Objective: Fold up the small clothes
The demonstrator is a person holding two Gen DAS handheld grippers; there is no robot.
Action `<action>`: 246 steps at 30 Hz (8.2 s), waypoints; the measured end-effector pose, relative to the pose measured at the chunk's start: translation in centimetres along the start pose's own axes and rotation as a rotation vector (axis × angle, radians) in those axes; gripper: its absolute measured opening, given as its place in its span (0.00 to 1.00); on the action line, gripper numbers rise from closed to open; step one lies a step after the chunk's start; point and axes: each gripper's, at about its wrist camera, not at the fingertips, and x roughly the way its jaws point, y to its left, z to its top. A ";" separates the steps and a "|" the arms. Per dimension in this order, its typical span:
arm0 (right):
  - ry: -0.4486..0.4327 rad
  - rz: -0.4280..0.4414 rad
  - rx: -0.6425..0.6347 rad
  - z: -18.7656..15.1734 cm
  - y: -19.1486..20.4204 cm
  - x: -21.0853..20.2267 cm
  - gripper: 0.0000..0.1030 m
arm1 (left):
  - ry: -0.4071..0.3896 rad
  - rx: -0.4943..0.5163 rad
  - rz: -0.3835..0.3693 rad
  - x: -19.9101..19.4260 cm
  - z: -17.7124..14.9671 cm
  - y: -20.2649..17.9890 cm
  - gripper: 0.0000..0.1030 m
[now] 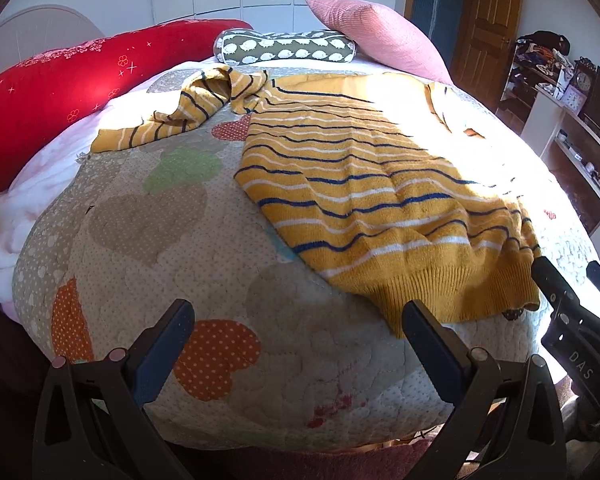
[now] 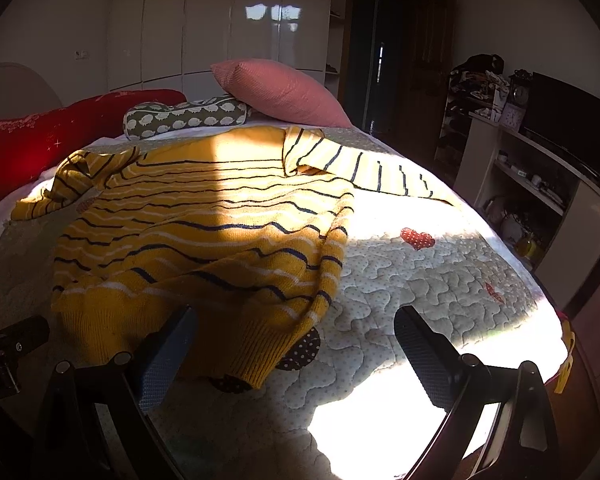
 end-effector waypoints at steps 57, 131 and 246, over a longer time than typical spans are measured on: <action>0.267 0.408 0.296 0.5 -5.1 7.2 0.08 | 0.110 -0.289 -0.145 2.0 3.1 8.9 1.00; 0.748 1.172 -0.074 -2.7 17.0 2.7 0.06 | -0.006 -0.470 -0.063 -2.6 1.6 19.5 1.00; 0.424 0.820 0.526 18.6 2.0 23.0 0.10 | 0.190 -0.273 -0.219 18.4 25.9 7.3 0.06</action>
